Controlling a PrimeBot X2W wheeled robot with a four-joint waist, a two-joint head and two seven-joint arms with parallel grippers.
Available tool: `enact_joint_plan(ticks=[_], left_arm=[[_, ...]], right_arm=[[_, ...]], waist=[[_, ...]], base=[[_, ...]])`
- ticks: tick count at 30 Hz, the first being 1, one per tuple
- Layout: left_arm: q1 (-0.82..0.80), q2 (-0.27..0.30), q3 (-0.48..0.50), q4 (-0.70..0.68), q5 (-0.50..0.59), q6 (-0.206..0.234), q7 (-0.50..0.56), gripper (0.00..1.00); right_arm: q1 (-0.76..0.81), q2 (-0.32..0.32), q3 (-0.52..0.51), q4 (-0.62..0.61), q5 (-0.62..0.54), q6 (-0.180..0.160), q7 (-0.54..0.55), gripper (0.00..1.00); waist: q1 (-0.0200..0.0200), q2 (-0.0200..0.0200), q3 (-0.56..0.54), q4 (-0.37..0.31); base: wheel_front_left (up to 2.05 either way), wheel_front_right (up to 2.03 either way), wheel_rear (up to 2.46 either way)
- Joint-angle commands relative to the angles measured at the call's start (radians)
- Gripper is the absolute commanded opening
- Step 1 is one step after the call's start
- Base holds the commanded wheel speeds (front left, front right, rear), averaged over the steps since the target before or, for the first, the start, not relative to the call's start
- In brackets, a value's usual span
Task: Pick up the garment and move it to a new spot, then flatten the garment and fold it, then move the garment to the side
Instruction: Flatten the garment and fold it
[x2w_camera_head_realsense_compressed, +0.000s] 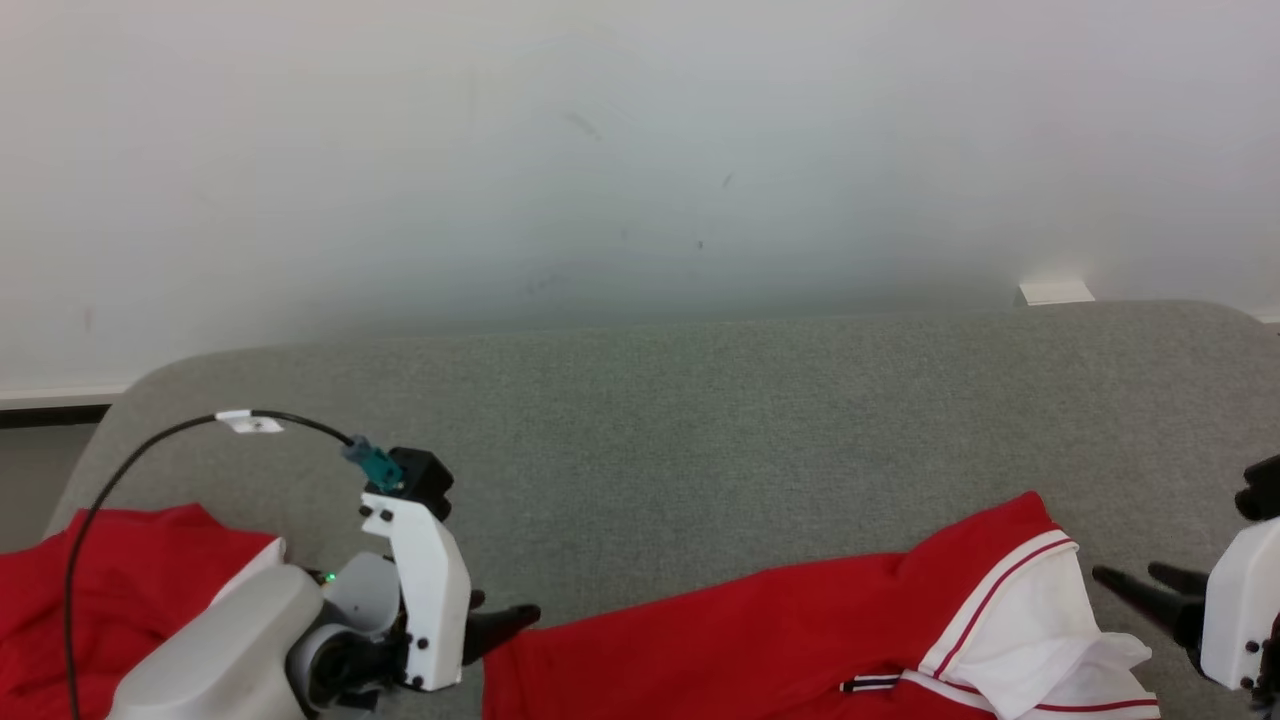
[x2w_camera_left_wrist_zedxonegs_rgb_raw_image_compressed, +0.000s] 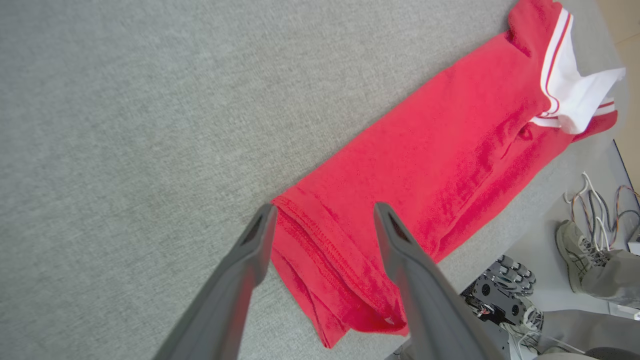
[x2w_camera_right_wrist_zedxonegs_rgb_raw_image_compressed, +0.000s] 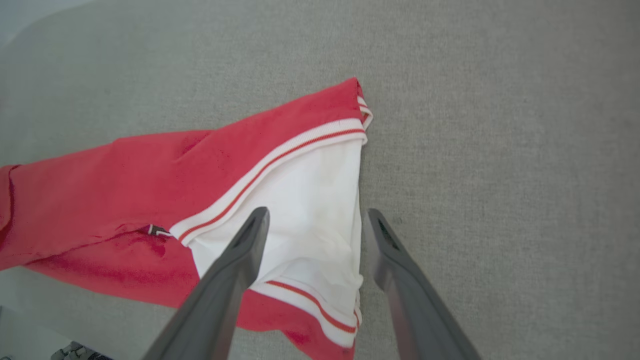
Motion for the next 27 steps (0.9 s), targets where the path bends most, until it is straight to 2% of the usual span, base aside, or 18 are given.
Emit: enact_joint_plan(ticks=[1, 5, 11, 13, 17, 19, 23, 27], left_arm=[[-0.005, 0.014, 0.006, -0.008, 0.02, 0.004, -0.014, 1.0], [-0.005, 0.042, 0.043, -0.055, 0.057, 0.032, -0.126, 1.0], [0.043, 0.066, 0.098, -0.122, 0.138, 0.119, -0.338, 1.0], [0.062, 0.068, 0.118, -0.144, 0.156, 0.151, -0.414, 1.0], [0.118, 0.067, 0.154, -0.184, 0.199, 0.215, -0.557, 1.0], [0.153, 0.062, 0.172, -0.197, 0.213, 0.249, -0.628, 1.0], [0.232, 0.046, 0.207, -0.213, 0.239, 0.316, -0.781, 1.0], [0.31, 0.023, 0.244, -0.226, 0.262, 0.364, -0.854, 1.0]], right_arm=[[-0.007, -0.008, -0.013, -0.011, 0.001, -0.002, -0.027, 1.0], [-0.015, -0.023, -0.077, -0.051, -0.036, -0.002, -0.209, 1.0], [0.021, -0.002, -0.174, -0.076, -0.093, -0.002, -0.511, 1.0], [0.038, 0.007, -0.208, -0.07, -0.113, -0.002, -0.573, 1.0], [0.094, 0.046, -0.316, -0.036, -0.16, -0.002, -0.607, 1.0], [0.119, 0.072, -0.42, -0.031, -0.213, -0.002, -0.607, 1.0], [0.25, 0.158, -0.661, -0.058, -0.397, -0.002, -0.607, 1.0], [0.4, 0.256, -0.856, -0.114, -0.592, -0.002, -0.607, 1.0]], waist=[[0.0, 0.0, -0.003, 0.0], [0.0, 0.0, -0.007, 0.002], [0.0, 0.0, -0.01, 0.008], [0.0, 0.0, -0.01, 0.011], [0.0, 0.0, -0.01, 0.014], [0.0, 0.0, -0.008, 0.014], [0.0, 0.0, -0.007, 0.017], [0.0, 0.0, -0.004, 0.019]], base=[[0.0, 0.0, 0.0], [0.0, 0.0, 0.0], [0.0, 0.0, 0.0], [0.0, 0.0, 0.0], [0.0, 0.0, 0.0], [0.0, 0.0, 0.0], [0.0, 0.0, 0.0], [0.0, 0.0, 0.0]])
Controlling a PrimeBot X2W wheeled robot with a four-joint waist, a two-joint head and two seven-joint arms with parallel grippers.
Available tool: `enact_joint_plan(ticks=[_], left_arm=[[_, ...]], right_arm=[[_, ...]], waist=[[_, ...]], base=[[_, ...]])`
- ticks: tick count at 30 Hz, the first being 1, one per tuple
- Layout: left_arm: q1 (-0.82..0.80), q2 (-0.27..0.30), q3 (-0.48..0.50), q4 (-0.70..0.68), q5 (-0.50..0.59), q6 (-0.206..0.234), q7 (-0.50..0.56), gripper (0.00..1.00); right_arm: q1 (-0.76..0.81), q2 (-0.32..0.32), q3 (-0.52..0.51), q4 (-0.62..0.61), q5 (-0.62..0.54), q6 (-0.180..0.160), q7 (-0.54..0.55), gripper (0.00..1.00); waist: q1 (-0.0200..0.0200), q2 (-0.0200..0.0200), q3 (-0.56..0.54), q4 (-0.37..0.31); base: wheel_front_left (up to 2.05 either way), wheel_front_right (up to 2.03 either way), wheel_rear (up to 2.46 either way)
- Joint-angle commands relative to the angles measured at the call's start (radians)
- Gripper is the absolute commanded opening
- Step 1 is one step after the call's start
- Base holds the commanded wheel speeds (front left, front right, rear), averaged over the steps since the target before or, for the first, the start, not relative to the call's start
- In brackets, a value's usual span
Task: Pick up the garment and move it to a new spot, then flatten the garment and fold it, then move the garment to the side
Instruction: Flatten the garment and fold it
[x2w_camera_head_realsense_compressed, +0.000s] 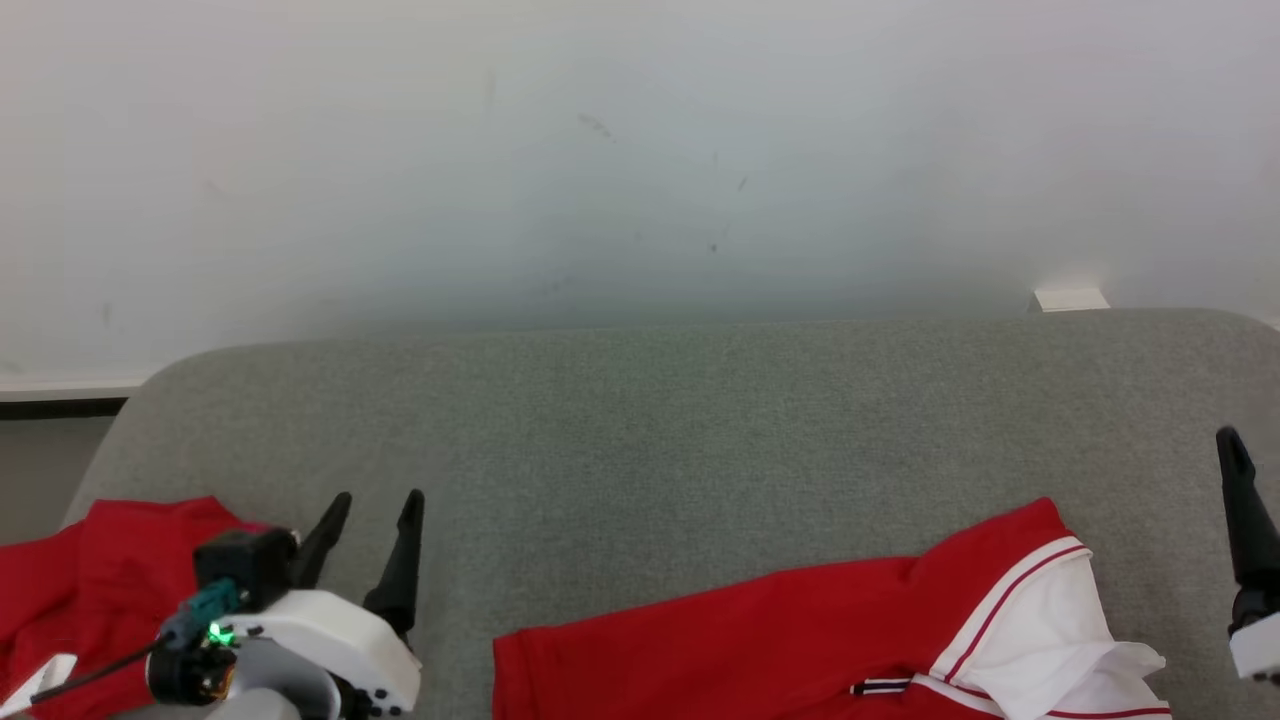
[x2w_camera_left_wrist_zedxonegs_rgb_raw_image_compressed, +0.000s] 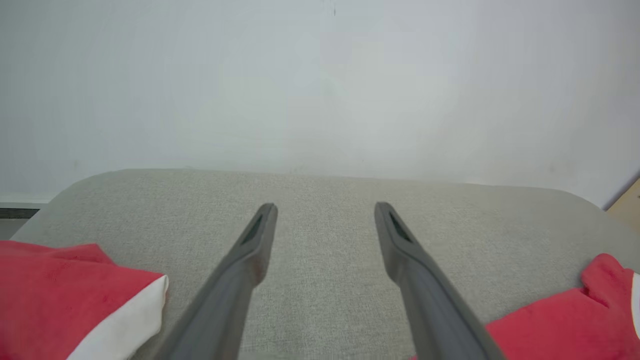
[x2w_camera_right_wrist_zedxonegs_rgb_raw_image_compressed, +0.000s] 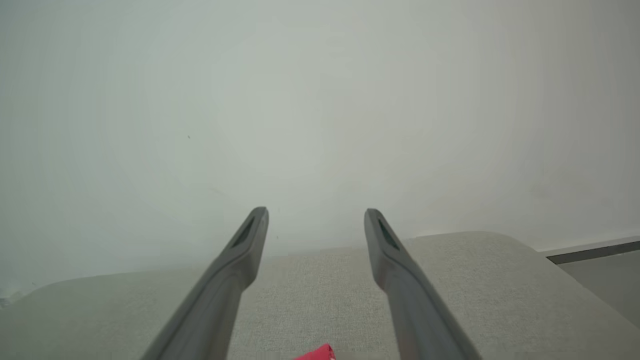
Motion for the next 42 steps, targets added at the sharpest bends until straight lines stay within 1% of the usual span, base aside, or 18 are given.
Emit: enact_joint_plan(ticks=[1, 3, 6, 8, 10, 15, 20, 22, 29, 30, 32, 38, 39, 40, 42], left_arm=[[0.024, -0.004, 0.019, -0.005, 0.03, 0.015, -0.012, 1.0], [0.061, -0.018, 0.045, -0.02, 0.06, 0.036, -0.019, 1.0], [0.122, -0.058, 0.13, -0.079, 0.135, 0.06, -0.018, 1.0], [0.174, -0.099, 0.2, -0.128, 0.191, 0.062, -0.019, 1.0], [0.229, -0.135, 0.253, -0.158, 0.246, 0.053, -0.018, 1.0], [0.302, -0.212, 0.327, -0.174, 0.348, -0.007, -0.019, 1.0], [0.32, -0.277, 0.373, -0.146, 0.403, -0.075, -0.019, 1.0], [0.318, -0.297, 0.382, -0.135, 0.416, -0.1, -0.019, 1.0], [0.296, -0.35, 0.403, -0.079, 0.463, -0.163, -0.019, 1.0], [0.296, -0.35, 0.403, -0.079, 0.463, -0.163, -0.019, 1.0], [0.289, -0.363, 0.41, -0.058, 0.476, -0.182, -0.019, 1.0], [0.282, -0.38, 0.426, -0.025, 0.496, -0.206, -0.019, 1.0], [0.281, -0.383, 0.428, -0.021, 0.5, -0.21, -0.019, 1.0], [0.281, -0.383, 0.428, -0.021, 0.5, -0.21, -0.019, 1.0], [0.282, -0.39, 0.431, -0.014, 0.505, -0.216, -0.019, 1.0]], right_arm=[[0.048, 0.026, -0.036, -0.015, -0.034, -0.002, -0.002, 1.0], [0.11, 0.075, -0.101, -0.046, -0.099, -0.002, -0.002, 1.0], [0.19, 0.137, -0.169, -0.076, -0.161, -0.002, -0.002, 1.0], [0.229, 0.166, -0.192, -0.079, -0.196, -0.002, -0.002, 1.0], [0.252, 0.192, -0.202, -0.071, -0.207, -0.002, -0.002, 1.0], [0.25, 0.217, -0.205, -0.038, -0.226, -0.002, 0.017, 1.0], [0.2, 0.228, -0.189, 0.017, -0.225, -0.002, 0.068, 1.0], [0.18, 0.231, -0.178, 0.043, -0.225, -0.002, 0.1, 1.0], [0.061, 0.218, -0.132, 0.183, -0.215, -0.002, 0.26, 1.0], [0.061, 0.218, -0.132, 0.183, -0.215, -0.002, 0.26, 1.0], [0.016, 0.21, -0.129, 0.248, -0.194, -0.002, 0.322, 1.0], [-0.04, 0.226, -0.137, 0.403, -0.175, -0.002, 0.469, 1.0], [-0.047, 0.23, -0.133, 0.42, -0.173, -0.002, 0.495, 1.0], [-0.047, 0.23, -0.133, 0.42, -0.173, -0.002, 0.495, 1.0], [-0.055, 0.243, -0.123, 0.446, -0.155, -0.002, 0.546, 1.0]], waist=[[0.0, 0.0, 0.002, 0.002], [0.0, 0.0, 0.006, 0.002], [0.0, 0.0, 0.013, 0.004], [0.0, 0.0, 0.018, 0.002], [0.0, 0.0, 0.023, 0.0], [0.0, 0.0, 0.033, -0.002], [0.0, 0.0, 0.035, 0.003], [0.0, 0.0, 0.038, 0.007], [0.0, 0.0, 0.044, 0.025], [0.0, 0.0, 0.044, 0.025], [0.0, 0.0, 0.044, 0.038], [0.0, 0.0, 0.045, 0.066], [0.0, 0.0, 0.046, 0.071], [0.0, 0.0, 0.046, 0.071], [0.0, 0.0, 0.047, 0.078]], base=[[0.0, 0.0, 0.0], [0.0, 0.0, 0.0], [0.0, 0.0, 0.0], [0.0, 0.0, 0.0], [0.0, 0.0, 0.0], [0.0, 0.0, 0.0], [0.0, 0.0, 0.0], [0.0, 0.0, 0.0], [0.0, 0.0, 0.0], [0.0, 0.0, 0.0], [0.0, 0.0, 0.0], [0.0, 0.0, 0.0], [0.0, 0.0, 0.0], [0.0, 0.0, 0.0], [0.0, 0.0, 0.0]])
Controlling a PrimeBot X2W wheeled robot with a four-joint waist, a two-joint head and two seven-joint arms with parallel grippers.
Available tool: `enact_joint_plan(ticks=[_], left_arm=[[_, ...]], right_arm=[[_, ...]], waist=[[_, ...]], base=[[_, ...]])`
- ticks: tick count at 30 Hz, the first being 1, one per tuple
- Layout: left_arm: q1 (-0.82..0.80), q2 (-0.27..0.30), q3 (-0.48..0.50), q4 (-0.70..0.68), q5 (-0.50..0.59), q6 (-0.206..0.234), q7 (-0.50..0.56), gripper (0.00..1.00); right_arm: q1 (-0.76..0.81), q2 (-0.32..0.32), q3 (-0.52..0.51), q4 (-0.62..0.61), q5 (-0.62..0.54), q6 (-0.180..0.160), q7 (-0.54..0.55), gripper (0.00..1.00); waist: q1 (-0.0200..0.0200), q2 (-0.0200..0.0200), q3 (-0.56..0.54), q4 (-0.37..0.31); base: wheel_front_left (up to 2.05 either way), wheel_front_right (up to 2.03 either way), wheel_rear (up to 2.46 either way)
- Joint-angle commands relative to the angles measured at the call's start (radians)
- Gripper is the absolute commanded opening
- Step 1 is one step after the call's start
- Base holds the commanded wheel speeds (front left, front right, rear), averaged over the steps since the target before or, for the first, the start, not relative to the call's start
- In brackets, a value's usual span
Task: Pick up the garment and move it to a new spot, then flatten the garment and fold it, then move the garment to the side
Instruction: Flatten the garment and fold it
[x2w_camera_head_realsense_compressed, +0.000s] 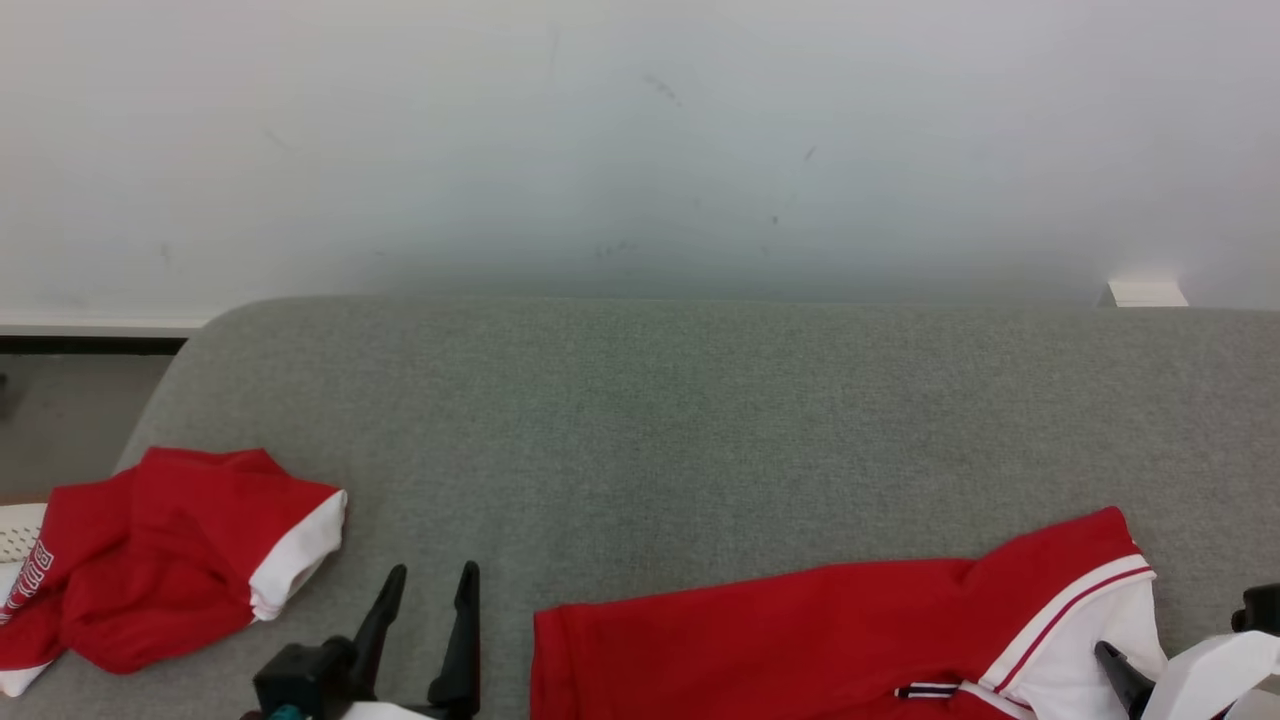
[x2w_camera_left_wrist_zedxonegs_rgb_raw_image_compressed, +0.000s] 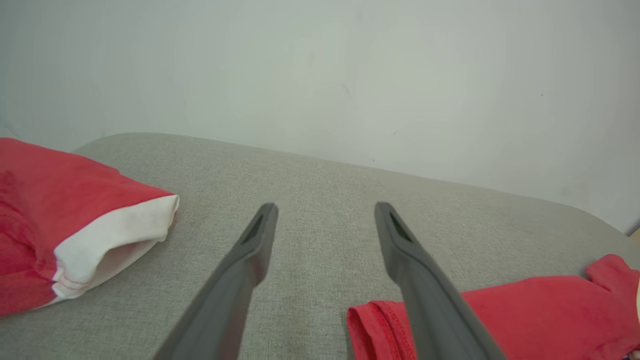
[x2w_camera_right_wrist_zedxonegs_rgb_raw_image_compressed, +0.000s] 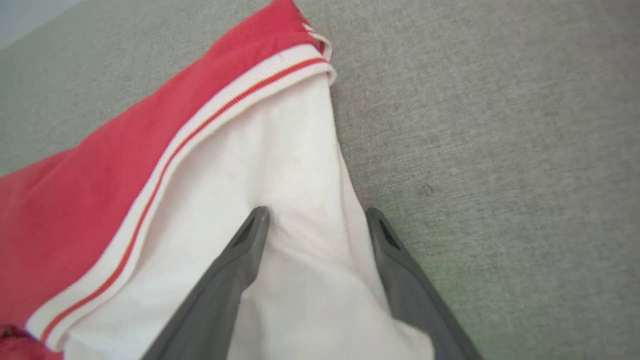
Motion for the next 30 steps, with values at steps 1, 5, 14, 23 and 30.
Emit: enact_joint_plan(ticks=[1, 5, 14, 23, 30], left_arm=[[-0.004, 0.0, 0.005, 0.003, 0.016, -0.002, 0.0, 1.0], [-0.005, -0.009, 0.011, 0.016, 0.024, -0.011, 0.0, 1.0], [-0.011, -0.021, 0.022, 0.04, 0.034, -0.03, 0.0, 1.0], [0.008, -0.032, 0.036, 0.05, 0.045, -0.04, 0.0, 1.0], [0.016, -0.04, 0.043, 0.051, 0.055, -0.048, 0.0, 1.0]], right_arm=[[-0.007, 0.007, 0.007, 0.012, 0.007, -0.002, 0.019, 1.0], [0.015, 0.035, 0.044, 0.028, 0.05, 0.0, 0.122, 1.0], [-0.005, 0.023, 0.048, -0.011, 0.098, 0.0, 0.076, 0.0], [-0.03, -0.064, 0.02, -0.068, 0.122, -0.001, 0.002, 0.0], [-0.027, -0.135, -0.029, -0.093, 0.09, -0.001, -0.061, 0.0]], waist=[[0.0, 0.0, 0.001, 0.003], [0.0, 0.0, 0.001, 0.013], [0.0, 0.0, -0.005, 0.019], [0.0, 0.0, -0.014, 0.003], [0.0, 0.0, -0.02, -0.016]], base=[[0.0, 0.0, 0.0], [0.0, 0.0, 0.0], [0.0, 0.0, 0.0], [0.0, 0.0, 0.0], [0.0, 0.0, 0.0]])
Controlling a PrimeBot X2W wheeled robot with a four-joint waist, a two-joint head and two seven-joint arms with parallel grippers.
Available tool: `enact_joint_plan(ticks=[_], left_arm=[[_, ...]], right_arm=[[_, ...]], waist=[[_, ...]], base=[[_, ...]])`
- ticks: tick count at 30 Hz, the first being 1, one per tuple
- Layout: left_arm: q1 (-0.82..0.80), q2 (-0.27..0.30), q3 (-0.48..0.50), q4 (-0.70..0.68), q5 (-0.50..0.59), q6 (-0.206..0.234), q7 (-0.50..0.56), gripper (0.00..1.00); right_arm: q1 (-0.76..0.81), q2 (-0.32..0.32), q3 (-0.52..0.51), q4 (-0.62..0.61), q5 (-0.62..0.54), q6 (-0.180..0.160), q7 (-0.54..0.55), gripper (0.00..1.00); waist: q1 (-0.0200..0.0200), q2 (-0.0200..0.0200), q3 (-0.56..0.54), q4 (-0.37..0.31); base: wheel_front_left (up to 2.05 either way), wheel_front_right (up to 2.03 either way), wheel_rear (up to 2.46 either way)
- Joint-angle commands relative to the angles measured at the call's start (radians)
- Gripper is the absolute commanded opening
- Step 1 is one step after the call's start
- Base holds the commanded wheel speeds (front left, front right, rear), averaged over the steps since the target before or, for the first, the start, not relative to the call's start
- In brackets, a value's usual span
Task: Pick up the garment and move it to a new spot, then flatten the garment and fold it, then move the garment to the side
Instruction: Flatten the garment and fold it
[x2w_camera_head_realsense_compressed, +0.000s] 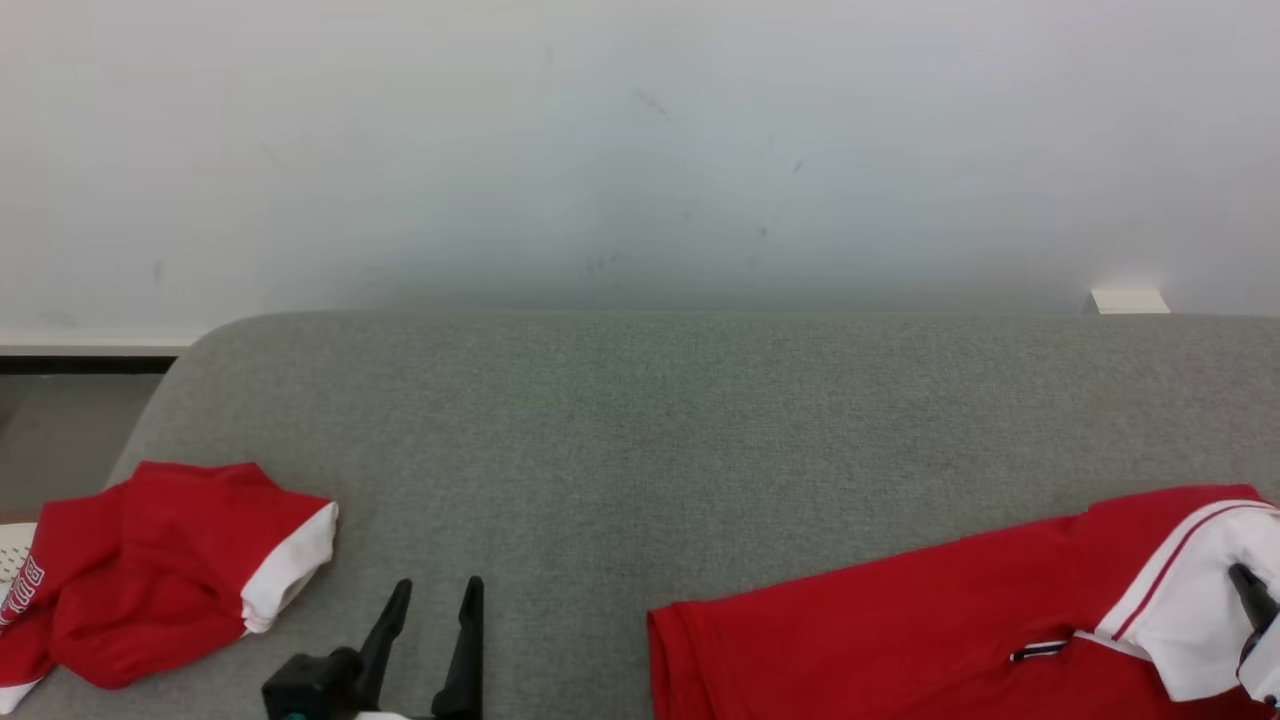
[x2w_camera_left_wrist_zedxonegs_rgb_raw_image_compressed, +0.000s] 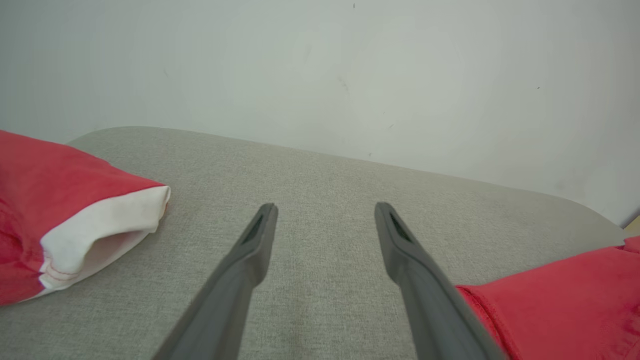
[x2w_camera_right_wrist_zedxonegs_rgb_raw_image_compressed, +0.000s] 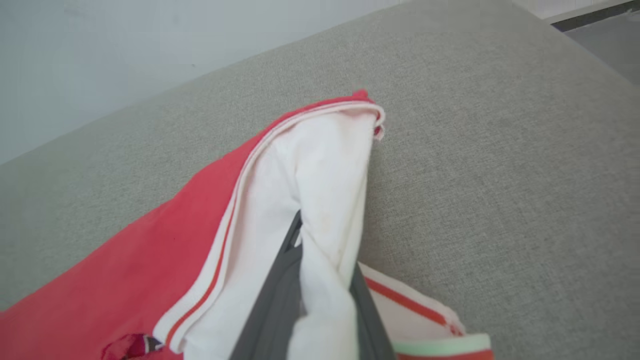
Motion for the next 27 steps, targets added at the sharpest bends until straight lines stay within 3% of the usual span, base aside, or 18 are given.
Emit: enact_joint_plan(ticks=[1, 9, 16, 20, 27], left_arm=[[0.012, -0.001, 0.003, 0.002, 0.011, -0.003, 0.0, 1.0], [0.014, -0.008, 0.012, 0.013, 0.013, -0.011, 0.0, 1.0], [0.01, -0.007, 0.031, 0.016, 0.017, -0.015, 0.0, 1.0], [-0.003, -0.013, 0.027, 0.022, 0.02, -0.02, 0.0, 1.0], [-0.013, -0.023, 0.025, 0.033, 0.022, -0.026, 0.0, 1.0]], right_arm=[[-0.006, 0.006, -0.002, -0.021, -0.008, 0.0, -0.006, 0.0], [0.086, 0.062, 0.046, -0.291, -0.033, 0.0, -0.012, 0.0], [0.17, 0.168, 0.155, -0.508, -0.079, 0.0, 0.083, 0.0], [0.177, 0.235, 0.208, -0.53, -0.103, 0.0, 0.122, 0.0], [0.138, 0.327, 0.268, -0.441, -0.137, 0.0, 0.139, 0.0]], waist=[[0.0, 0.0, -0.002, -0.003], [0.0, 0.0, -0.01, -0.005], [0.0, 0.0, -0.011, 0.02], [0.0, 0.0, -0.007, 0.044], [0.0, 0.0, 0.001, 0.086]], base=[[0.0, 0.0, 0.0], [0.0, 0.0, 0.0], [0.0, 0.0, 0.0], [0.0, 0.0, 0.0], [0.0, 0.0, 0.0]])
